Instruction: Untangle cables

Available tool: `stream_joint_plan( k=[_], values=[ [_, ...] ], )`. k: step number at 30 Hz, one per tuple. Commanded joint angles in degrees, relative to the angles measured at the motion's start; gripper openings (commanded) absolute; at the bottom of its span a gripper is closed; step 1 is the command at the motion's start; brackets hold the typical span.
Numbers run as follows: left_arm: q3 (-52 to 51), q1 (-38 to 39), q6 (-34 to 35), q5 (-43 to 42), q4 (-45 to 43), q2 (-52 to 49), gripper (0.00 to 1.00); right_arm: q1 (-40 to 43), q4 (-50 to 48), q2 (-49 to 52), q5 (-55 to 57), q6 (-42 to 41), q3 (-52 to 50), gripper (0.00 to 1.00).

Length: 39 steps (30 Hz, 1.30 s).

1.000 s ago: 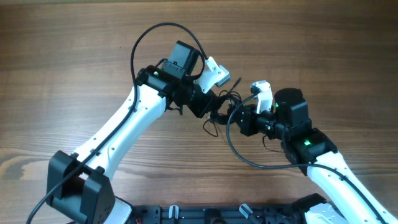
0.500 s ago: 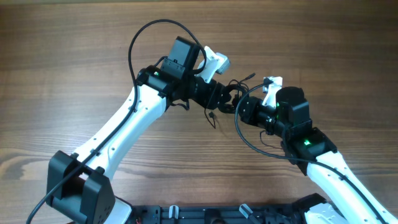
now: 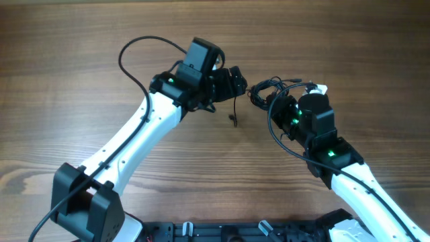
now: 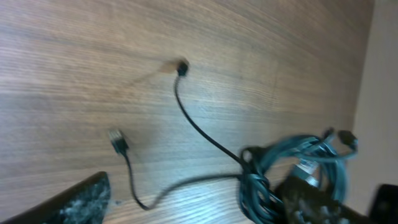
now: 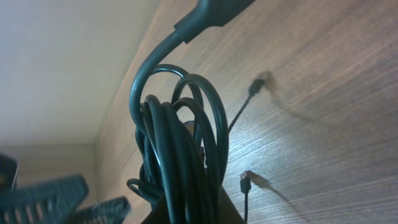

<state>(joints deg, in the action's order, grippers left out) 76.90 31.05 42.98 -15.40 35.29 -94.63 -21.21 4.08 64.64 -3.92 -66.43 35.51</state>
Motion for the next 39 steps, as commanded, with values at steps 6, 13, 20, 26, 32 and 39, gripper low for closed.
stream_joint_plan(
  k=[6,13,20,26,32,39],
  values=[
    [0.7,5.7,15.1,0.9,-0.2,-0.8,0.62,-0.1,-2.8,3.9,-3.6,-3.2,0.6,0.04],
    [0.7,6.0,19.1,1.0,-1.5,-5.2,0.40,-0.1,-7.9,3.9,-14.3,-6.2,0.6,0.04],
    [0.7,4.1,14.5,9.2,-1.2,-5.6,0.04,-0.1,-7.2,3.9,-13.9,4.0,0.6,0.06],
    [0.7,-1.1,-13.5,9.0,-0.9,-4.3,0.04,5.8,-3.4,0.1,-16.4,12.2,0.6,0.81],
    [0.7,-2.4,-33.3,3.0,-2.8,-1.0,0.04,12.4,-1.9,-2.1,-24.3,-5.0,0.6,0.91],
    [0.7,-1.6,-24.3,0.8,-4.5,-1.0,0.04,12.4,-2.0,3.2,-25.4,-19.6,0.6,0.72]
  ],
)
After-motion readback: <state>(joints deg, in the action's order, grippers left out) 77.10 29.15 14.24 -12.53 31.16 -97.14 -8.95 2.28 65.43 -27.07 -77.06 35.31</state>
